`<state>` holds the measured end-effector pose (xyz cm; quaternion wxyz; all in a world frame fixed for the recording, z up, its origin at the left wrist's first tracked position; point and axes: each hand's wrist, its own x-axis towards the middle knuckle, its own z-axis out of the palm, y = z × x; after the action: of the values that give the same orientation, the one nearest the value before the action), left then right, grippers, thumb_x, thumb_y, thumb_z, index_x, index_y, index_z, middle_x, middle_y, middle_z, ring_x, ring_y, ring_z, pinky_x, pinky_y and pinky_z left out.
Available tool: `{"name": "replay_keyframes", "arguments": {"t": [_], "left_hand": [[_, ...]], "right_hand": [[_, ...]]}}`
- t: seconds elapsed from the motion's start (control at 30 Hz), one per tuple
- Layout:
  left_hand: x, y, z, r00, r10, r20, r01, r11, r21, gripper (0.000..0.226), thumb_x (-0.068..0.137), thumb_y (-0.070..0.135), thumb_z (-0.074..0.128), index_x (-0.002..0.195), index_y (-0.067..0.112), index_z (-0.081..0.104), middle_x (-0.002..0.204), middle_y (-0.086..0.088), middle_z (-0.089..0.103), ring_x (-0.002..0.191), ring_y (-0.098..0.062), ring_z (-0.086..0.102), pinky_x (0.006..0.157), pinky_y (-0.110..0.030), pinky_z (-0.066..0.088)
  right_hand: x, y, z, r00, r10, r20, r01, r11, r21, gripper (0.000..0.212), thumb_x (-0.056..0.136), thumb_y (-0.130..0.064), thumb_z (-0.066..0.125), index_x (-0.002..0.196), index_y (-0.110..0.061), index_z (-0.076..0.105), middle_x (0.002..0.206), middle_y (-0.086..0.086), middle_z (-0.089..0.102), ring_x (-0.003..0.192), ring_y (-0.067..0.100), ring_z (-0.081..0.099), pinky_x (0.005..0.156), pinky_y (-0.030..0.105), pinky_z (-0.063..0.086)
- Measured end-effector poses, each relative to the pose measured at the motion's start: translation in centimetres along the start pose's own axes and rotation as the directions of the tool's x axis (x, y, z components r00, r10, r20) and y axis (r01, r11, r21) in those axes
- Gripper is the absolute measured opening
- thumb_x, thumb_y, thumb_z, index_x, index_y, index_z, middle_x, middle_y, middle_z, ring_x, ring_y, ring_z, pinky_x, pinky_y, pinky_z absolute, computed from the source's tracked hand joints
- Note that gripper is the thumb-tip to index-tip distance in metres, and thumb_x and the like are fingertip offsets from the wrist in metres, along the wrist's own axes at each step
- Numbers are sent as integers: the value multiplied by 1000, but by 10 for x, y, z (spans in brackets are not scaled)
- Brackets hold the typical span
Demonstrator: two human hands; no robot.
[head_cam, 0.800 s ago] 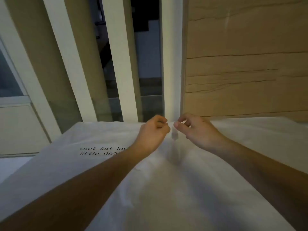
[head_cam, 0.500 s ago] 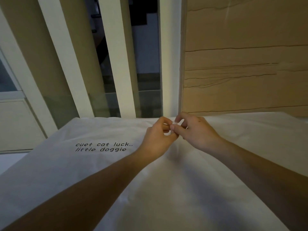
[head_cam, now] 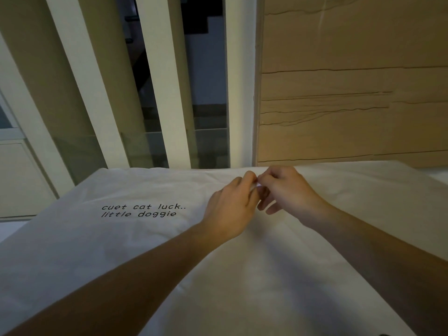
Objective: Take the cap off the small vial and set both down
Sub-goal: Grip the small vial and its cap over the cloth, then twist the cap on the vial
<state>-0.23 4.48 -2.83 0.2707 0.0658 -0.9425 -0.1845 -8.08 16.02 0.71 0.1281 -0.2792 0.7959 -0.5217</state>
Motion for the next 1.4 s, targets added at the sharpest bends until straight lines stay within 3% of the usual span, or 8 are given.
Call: {"name": "replay_keyframes", "arguments": {"t": [0.13, 0.37, 0.5, 0.63, 0.87, 1.1, 1.23, 1.4], "left_hand": [[-2, -3, 0, 998, 55, 13, -57, 986, 157, 12, 101, 41, 26, 101, 31, 34, 101, 1, 64, 72, -18, 55, 58, -34, 35], [-6, -15, 2, 989, 136, 62, -144, 978, 148, 17, 97, 53, 26, 91, 37, 23, 76, 7, 57, 60, -18, 52, 48, -32, 32], [-5, -20, 4, 989, 18, 146, -22, 999, 24, 28, 94, 63, 28, 94, 37, 38, 78, 5, 64, 66, -15, 60, 60, -42, 54], [-2, -20, 5, 973, -70, 219, 69, 998, 11, 43, 89, 72, 30, 93, 32, 46, 81, 1, 66, 68, -17, 62, 66, -45, 57], [-6, -30, 14, 972, -89, 218, 69, 993, 95, 26, 90, 55, 49, 103, 34, 39, 90, 5, 60, 70, -14, 58, 57, -29, 45], [-9, -40, 25, 973, -80, 215, 60, 993, 97, 29, 80, 42, 58, 92, 34, 33, 85, 14, 50, 62, -10, 51, 50, -22, 29], [-12, -44, 34, 964, -76, 253, 58, 995, 76, 33, 81, 38, 63, 98, 33, 35, 88, 13, 47, 69, -11, 53, 56, -24, 41], [-15, -45, 37, 973, -5, 230, -12, 997, 72, 34, 84, 26, 64, 100, 34, 35, 95, 5, 45, 69, -14, 49, 55, -19, 32]], "right_hand": [[-4, 10, -2, 999, -1, 52, -3, 998, 69, 23, 98, -25, 54, 85, -9, 64, 60, 7, 71, 53, 28, 72, 48, 31, 53], [-11, 25, -4, 986, -118, 120, 99, 984, 149, 25, 100, -22, 58, 78, -10, 60, 53, 1, 66, 48, 22, 64, 45, 27, 49], [-12, 29, -7, 979, -169, 112, 156, 981, 113, 20, 99, -19, 58, 81, -11, 61, 60, 3, 64, 53, 20, 60, 49, 25, 46], [-11, 35, -11, 984, -150, 94, 138, 983, 119, 20, 99, -16, 56, 80, -15, 63, 64, 3, 66, 55, 22, 62, 53, 30, 47], [-3, 64, -20, 989, -147, 13, 146, 958, -246, 18, 100, -30, 51, 86, -29, 63, 74, 6, 71, 63, 26, 71, 56, 38, 54], [2, 98, -22, 993, -114, -11, 87, 816, -571, 18, 97, -36, 54, 106, -21, 54, 90, 3, 72, 84, 32, 66, 76, 44, 57], [0, 105, -18, 998, -56, 34, 64, 733, -677, 15, 94, -33, 56, 91, -19, 55, 91, 6, 66, 83, 32, 63, 70, 41, 53], [-2, 107, -15, 997, -47, 53, 70, 749, -659, 12, 91, -25, 63, 99, -16, 61, 98, 5, 69, 91, 30, 64, 79, 43, 56]]}}
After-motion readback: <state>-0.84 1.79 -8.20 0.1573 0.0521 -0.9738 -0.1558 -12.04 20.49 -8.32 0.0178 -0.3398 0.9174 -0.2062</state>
